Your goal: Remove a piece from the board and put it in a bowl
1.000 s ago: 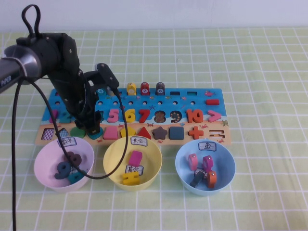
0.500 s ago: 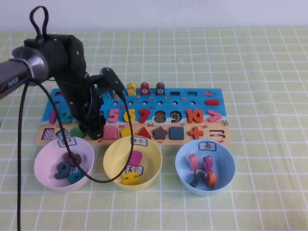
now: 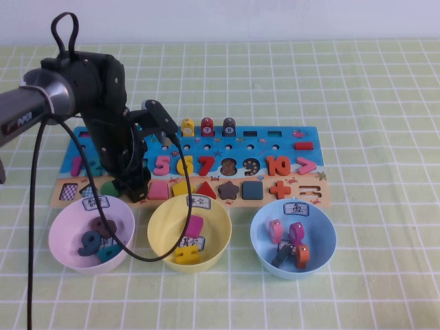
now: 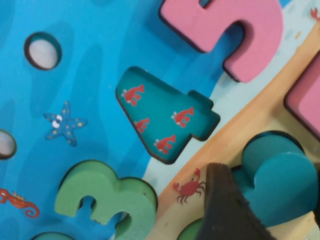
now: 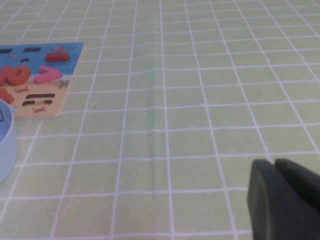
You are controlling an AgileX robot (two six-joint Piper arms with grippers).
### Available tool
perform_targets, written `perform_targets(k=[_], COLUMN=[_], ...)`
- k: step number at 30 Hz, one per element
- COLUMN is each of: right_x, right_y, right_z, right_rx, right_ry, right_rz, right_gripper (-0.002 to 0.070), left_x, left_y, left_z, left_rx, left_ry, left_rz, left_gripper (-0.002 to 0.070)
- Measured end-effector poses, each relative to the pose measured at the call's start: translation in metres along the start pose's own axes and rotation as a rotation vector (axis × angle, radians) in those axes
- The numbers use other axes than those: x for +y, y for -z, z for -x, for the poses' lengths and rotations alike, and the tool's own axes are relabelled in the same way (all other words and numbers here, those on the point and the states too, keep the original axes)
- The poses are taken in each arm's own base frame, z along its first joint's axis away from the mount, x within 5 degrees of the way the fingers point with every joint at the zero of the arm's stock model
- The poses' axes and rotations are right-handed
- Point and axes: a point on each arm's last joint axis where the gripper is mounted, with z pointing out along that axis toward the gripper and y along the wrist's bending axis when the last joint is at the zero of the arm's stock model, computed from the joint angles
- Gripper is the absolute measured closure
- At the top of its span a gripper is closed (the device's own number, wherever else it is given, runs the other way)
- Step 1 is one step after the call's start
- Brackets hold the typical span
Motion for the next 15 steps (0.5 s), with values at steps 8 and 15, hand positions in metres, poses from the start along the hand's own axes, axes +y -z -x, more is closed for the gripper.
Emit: perform_targets(k=[8, 15], right_x=[0.0000, 0.0000], right_y=[0.0000, 0.0000], right_z=[0.0000, 0.0000], right_rx=[0.000, 0.000], right_ry=[-0.001, -0.001], right_rz=[0.000, 0.000], right_gripper=[0.0694, 0.0694], left_x=[0.0005, 0.0007], left_y=[-0.0016, -0.0007], left_z=[-0.0004, -0.0003], left_rx=[0.007, 0.005], left_ry=[0.004, 0.041], left_rz=[0.002, 0.006], left_gripper=[0.0359, 0.0375])
